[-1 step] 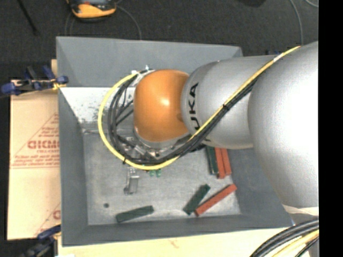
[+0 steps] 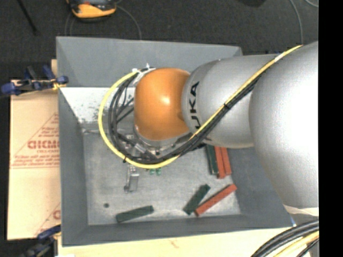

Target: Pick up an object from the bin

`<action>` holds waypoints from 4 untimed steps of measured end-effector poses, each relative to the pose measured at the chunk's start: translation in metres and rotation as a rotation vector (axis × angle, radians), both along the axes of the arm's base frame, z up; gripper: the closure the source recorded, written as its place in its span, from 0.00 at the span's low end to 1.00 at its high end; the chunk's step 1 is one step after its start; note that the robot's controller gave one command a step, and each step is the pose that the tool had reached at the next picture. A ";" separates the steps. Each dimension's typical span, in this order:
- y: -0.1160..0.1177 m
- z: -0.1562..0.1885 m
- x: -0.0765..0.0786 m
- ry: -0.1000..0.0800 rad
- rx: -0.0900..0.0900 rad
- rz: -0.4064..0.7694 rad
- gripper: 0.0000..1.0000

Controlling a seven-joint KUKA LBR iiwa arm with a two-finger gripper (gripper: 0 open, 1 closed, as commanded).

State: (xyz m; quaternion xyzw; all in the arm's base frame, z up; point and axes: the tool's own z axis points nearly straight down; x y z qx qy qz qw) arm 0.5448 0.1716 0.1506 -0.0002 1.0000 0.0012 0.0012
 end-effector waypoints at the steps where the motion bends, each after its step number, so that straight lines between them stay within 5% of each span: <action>1: -0.013 -0.020 -0.027 -0.008 0.000 0.127 0.00; 3: -0.009 -0.069 -0.050 0.002 -0.002 0.214 0.00; 4: -0.014 -0.071 -0.058 -0.005 -0.003 0.542 0.00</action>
Offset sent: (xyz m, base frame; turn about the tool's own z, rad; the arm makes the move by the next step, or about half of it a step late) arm -0.0420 0.0025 -0.0756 -0.1731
